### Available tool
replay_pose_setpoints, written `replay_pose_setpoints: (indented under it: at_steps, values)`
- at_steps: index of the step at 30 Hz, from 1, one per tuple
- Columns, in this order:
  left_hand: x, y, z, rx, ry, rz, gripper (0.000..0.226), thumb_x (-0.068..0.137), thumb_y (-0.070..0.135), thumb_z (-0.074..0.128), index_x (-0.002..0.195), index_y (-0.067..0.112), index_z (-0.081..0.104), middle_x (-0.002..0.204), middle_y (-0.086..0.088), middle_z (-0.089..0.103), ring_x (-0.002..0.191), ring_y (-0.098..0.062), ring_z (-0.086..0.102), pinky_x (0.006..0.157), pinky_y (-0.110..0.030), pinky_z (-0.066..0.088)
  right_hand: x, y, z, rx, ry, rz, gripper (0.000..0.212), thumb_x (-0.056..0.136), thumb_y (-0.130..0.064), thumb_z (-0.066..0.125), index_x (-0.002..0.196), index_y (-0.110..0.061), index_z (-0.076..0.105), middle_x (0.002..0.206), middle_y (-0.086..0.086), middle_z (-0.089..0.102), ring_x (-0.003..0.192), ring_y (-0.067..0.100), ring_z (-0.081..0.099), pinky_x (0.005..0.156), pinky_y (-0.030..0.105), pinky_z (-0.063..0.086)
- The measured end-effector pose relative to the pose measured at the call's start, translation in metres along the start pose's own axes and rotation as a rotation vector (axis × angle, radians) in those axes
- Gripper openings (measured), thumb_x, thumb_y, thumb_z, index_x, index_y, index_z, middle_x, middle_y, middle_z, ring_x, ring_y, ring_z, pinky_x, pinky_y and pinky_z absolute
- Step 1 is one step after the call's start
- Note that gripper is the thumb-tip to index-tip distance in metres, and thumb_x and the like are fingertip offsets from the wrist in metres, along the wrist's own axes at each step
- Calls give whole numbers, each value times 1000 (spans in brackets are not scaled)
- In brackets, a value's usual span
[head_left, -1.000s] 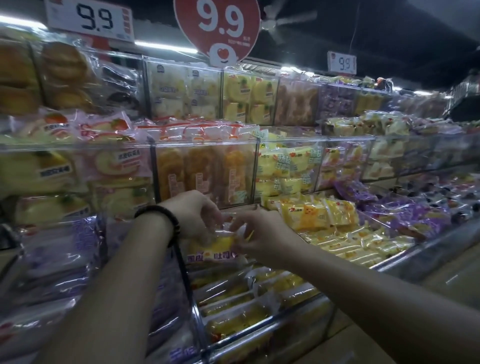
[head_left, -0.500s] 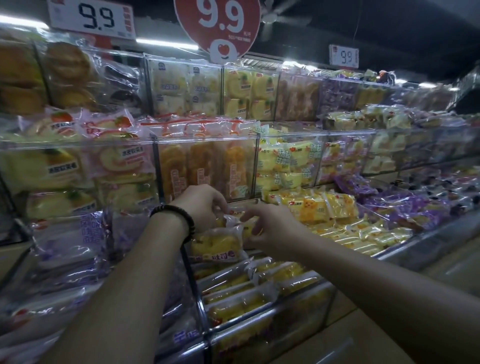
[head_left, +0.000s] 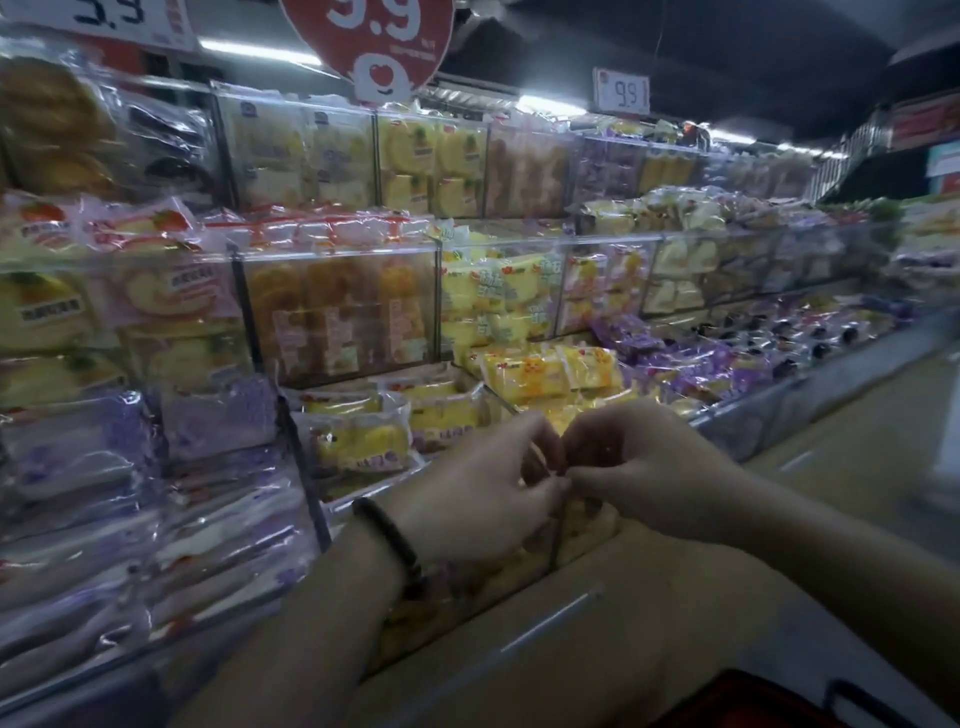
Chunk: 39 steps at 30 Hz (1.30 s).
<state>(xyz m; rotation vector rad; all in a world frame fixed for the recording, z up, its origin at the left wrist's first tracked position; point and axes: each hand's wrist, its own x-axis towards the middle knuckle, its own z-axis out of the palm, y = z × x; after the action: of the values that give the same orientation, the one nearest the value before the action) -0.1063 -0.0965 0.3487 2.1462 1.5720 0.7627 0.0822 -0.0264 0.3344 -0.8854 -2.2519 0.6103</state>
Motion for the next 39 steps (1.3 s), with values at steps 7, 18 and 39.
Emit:
replay_pose_setpoints:
  at_steps: [7, 18, 39]
  values:
    - [-7, -36, 160, -14, -353, -146, 21, 101, 42, 62, 108, 22, 57, 107, -2, 72, 91, -22, 74, 75, -42, 62, -117, 105, 35, -94, -269, 344, 15, 93, -41, 72, 102, -30, 77, 81, -8, 78, 71, 9, 74, 73, 46, 62]
    - [29, -129, 327, 429, -892, -144, 41, 98, 45, 64, 124, 13, 71, 128, -8, 70, 118, -28, 65, 98, -37, 53, -235, 306, 144, -328, -674, 870, 36, 85, -48, 75, 103, -18, 78, 96, 5, 77, 92, 24, 74, 75, 33, 58]
    - [36, -185, 330, 295, -1034, -294, 32, 103, 44, 59, 125, 22, 67, 106, -6, 78, 85, -22, 76, 71, -25, 54, -245, 337, 292, -448, -1008, 843, 51, 96, -30, 69, 142, -12, 55, 142, 13, 59, 125, 26, 59, 101, 31, 44]
